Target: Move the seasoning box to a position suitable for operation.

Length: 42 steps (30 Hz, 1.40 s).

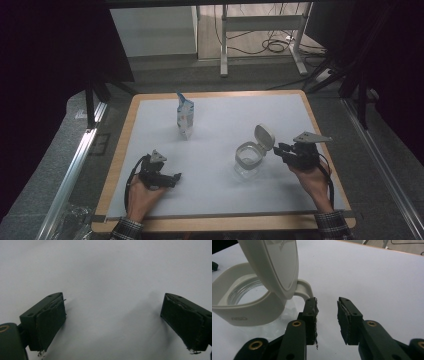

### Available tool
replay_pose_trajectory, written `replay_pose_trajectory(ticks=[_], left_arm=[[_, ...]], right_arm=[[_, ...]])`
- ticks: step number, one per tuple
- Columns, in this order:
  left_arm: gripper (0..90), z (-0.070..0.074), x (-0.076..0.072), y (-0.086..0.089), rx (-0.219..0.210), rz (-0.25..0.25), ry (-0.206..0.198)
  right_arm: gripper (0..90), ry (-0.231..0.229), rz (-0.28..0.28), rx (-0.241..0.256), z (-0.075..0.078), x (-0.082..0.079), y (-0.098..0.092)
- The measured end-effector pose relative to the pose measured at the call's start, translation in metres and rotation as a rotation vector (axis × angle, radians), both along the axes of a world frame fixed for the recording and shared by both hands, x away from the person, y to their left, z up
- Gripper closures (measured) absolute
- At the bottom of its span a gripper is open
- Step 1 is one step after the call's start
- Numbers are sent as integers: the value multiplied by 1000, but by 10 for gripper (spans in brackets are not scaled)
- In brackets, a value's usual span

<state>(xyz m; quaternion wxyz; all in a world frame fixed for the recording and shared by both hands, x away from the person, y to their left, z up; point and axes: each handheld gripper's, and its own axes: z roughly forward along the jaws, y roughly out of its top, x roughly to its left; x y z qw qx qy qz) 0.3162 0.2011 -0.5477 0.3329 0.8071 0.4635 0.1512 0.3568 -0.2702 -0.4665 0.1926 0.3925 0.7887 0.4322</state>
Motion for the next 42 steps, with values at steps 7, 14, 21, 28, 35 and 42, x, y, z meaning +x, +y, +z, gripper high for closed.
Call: replay_pose_trajectory(ticks=[7, 14, 21, 28, 35, 42], left_arm=[[131, 10, 5, 8, -49, -28, -28], [175, 23, 12, 12, -82, -54, -55], [245, 33, 24, 12, -89, -72, -84], [280, 46, 37, 15, -121, -82, -108], [332, 59, 50, 12, -121, -92, -129], [349, 74, 67, 8, -117, -98, -158]], right_arm=[[644, 16, -20, 6, -11, -4, -5], [618, 15, -31, -9, -18, -7, -6], [588, 21, -37, -28, -27, -12, -5], [568, 41, -37, -26, -35, -15, -6], [549, 51, -34, -27, -42, -19, -6], [538, 60, -36, -26, -46, -21, -7]])
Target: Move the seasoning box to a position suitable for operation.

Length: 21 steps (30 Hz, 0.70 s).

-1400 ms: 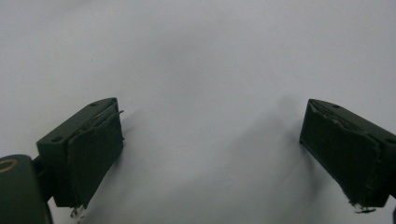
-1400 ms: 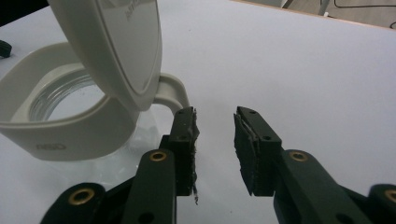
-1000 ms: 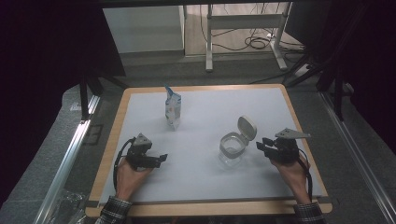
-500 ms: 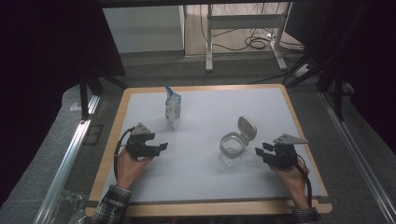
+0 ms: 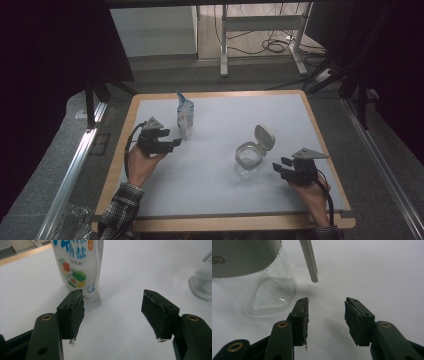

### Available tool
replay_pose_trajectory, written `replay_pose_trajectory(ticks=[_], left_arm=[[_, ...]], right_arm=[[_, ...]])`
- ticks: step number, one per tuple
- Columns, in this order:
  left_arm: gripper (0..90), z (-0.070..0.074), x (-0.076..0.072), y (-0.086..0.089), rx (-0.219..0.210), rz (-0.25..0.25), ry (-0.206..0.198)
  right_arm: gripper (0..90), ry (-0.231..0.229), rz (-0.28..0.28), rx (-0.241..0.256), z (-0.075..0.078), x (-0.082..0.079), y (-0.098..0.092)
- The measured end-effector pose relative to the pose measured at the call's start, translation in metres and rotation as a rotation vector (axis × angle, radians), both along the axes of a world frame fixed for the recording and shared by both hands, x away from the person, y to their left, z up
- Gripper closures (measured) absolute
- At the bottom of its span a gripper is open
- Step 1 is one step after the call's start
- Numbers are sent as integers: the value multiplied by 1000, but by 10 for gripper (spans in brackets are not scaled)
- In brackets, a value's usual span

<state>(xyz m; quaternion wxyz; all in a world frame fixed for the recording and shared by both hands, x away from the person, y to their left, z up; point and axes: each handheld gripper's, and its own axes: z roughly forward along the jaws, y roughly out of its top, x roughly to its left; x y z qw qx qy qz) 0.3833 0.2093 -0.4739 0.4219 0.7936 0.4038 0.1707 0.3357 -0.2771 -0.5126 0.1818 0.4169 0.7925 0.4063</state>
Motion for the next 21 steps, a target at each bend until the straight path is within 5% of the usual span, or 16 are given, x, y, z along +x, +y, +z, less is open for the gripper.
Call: replay_pose_trajectory(ticks=[21], left_arm=[[439, 31, 43, -13, 20, 8, -88]], right_arm=[[484, 10, -7, -50, -15, -12, -2]])
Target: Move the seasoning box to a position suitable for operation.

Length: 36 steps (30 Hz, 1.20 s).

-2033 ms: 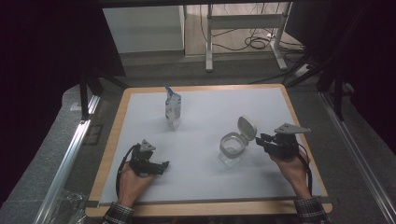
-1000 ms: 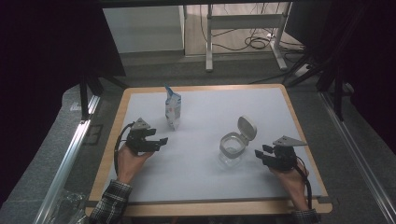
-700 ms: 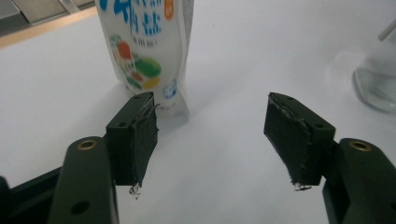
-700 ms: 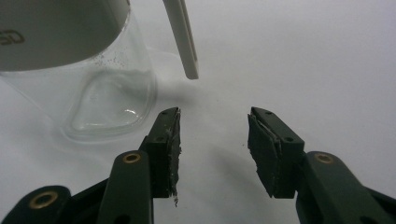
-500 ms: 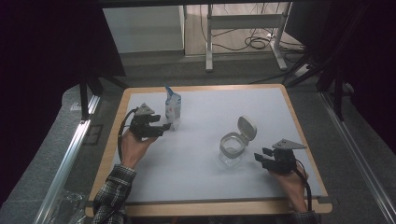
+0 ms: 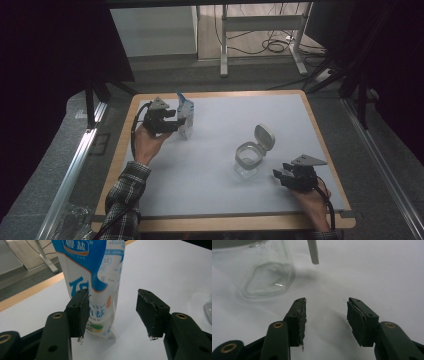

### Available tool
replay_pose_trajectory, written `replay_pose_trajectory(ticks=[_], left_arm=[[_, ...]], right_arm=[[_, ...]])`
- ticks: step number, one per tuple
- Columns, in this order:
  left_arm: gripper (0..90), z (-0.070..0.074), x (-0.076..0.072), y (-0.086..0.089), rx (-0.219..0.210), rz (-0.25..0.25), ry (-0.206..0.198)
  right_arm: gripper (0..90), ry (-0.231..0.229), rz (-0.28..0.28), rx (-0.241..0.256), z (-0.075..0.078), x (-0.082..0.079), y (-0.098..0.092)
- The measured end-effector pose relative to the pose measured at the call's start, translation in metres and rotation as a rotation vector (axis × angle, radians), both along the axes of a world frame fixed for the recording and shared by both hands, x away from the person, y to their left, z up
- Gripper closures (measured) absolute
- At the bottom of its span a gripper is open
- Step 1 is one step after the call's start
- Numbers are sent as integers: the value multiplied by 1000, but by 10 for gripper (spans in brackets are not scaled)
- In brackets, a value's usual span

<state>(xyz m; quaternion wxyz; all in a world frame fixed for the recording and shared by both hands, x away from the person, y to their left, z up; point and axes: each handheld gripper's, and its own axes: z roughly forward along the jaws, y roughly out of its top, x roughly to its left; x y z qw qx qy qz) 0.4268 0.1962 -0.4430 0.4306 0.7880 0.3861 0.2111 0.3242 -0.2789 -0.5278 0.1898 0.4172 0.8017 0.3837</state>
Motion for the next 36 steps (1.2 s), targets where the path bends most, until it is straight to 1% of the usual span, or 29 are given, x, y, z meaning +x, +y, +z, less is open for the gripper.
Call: replay_pose_trajectory(ticks=[1, 3, 4, 5, 8, 9, 11, 14, 16, 20, 21, 22, 23, 26, 27, 28, 30, 33, 36], left_arm=[[439, 1, 2, -1, 6, 0, -2], [440, 2, 6, -3, 9, 3, -5], [451, 3, 9, -4, 8, 4, -6], [456, 4, 12, -6, -2, 2, -8], [474, 4, 16, -9, -2, 4, -7], [487, 4, 19, -11, 4, 11, -7], [496, 3, 20, -11, 7, 17, -5], [529, 1, 24, -12, -11, 31, 3], [551, 0, 26, -13, -15, 38, 4], [578, -3, 27, -17, 5, 44, 9], [612, -4, 27, -17, 12, 50, 5], [630, -4, 27, -17, 12, 50, 5], [630, -4, 27, -18, 16, 51, 4], [704, -6, 26, -17, 20, 56, 6], [739, -6, 26, -17, 17, 59, 7], [739, -7, 26, -17, 18, 65, 6], [791, -8, 25, -16, 0, 69, 6], [866, -9, 25, -14, -15, 71, 7], [893, -9, 25, -14, -8, 69, 1]], right_arm=[[484, 0, 0, 0, 0, 0, 0], [474, 16, 5, -17, -1, 1, 2], [466, 3, 9, -43, -2, 0, 5], [461, -3, 12, -55, -2, -1, 6], [455, -5, 13, -65, -2, -1, 7], [442, 0, 17, -57, -2, -1, 6], [439, 2, 20, -54, -2, 0, 6], [430, 4, 23, -54, -2, 0, 6], [430, 2, 23, -58, -2, -1, 7], [429, 2, 24, -57, -2, -1, 7], [429, 2, 24, -57, -2, 0, 7], [429, 2, 24, -57, -2, 0, 7], [429, 2, 24, -56, -2, 0, 7], [428, 2, 24, -57, -2, 0, 7], [427, 2, 24, -56, -2, 0, 7], [427, 2, 24, -56, -2, 0, 7], [426, 2, 25, -57, -2, 0, 7], [424, 2, 25, -57, -2, 0, 7], [424, 2, 26, -56, -2, 0, 7]])
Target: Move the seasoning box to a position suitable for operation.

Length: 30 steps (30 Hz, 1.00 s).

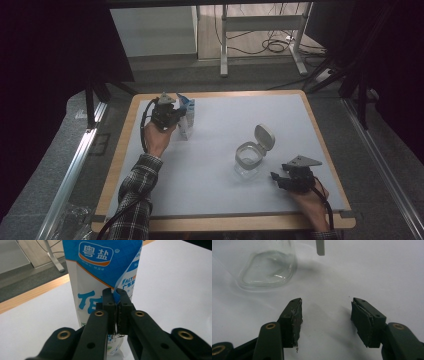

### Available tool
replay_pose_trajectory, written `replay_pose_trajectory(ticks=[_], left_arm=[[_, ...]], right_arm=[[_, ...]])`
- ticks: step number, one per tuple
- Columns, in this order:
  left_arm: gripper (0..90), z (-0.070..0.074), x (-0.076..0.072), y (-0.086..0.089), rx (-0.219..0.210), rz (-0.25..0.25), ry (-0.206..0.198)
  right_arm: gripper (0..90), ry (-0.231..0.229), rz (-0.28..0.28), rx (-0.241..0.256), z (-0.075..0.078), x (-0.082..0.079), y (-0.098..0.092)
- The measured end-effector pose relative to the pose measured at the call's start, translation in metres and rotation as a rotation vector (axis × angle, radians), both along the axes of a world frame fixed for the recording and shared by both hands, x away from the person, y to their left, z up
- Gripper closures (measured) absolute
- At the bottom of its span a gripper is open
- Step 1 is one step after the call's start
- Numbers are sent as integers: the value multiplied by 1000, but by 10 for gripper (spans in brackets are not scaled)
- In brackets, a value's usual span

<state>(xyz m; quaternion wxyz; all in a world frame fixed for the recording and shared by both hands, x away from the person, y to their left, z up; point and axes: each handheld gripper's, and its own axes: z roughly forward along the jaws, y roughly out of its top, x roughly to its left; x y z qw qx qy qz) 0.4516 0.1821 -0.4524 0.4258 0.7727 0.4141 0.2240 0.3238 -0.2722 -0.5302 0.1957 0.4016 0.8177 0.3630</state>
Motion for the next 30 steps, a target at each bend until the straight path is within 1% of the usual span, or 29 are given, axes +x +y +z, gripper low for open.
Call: replay_pose_trajectory(ticks=[4, 7, 9, 10, 11, 12, 15, 16, 18, 21, 23, 25, 26, 27, 28, 30], left_arm=[[900, -1, -1, 1, -6, -8, -10], [900, 0, -1, 1, -17, -14, -8], [900, 0, -2, 0, -14, -15, -10], [900, 1, -2, 0, -19, -16, -8], [900, 1, -2, 0, -33, -21, -6], [900, 2, -3, 1, -57, -31, 2], [900, 5, -6, -3, -73, -53, 10], [900, 5, -6, -3, -73, -53, 10], [900, 8, -9, -6, -55, -70, 11], [900, 12, -16, -14, -43, -84, 0], [900, 14, -23, -18, -35, -91, -7], [900, 17, -32, -24, -21, -97, -11], [900, 17, -32, -24, -21, -97, -11], [900, 17, -38, -26, -23, -102, -11], [900, 17, -38, -26, -23, -102, -11], [900, 17, -46, -28, -24, -110, -12]], right_arm=[[423, 1, 0, 1, 0, 0, 0], [423, 1, 0, 2, 0, 0, 0], [422, 1, 1, 2, 0, 0, 0], [422, 2, 1, 2, 0, 0, 0], [422, 2, 1, 2, 0, 0, 0], [422, 2, 1, 3, 0, 0, 0], [422, 3, 1, 4, 0, 0, -1], [422, 3, 1, 4, 0, 0, -1], [422, 3, 1, 4, 0, 0, -1], [422, 3, 1, 4, 0, 0, -1], [422, 3, 1, 4, 0, 0, 0], [422, 3, 1, 4, 0, 0, 0], [422, 3, 1, 4, 0, 0, 0], [422, 3, 1, 3, 0, 0, 0], [422, 3, 1, 3, 0, 0, 0], [422, 3, 1, 3, 0, 0, 0]])
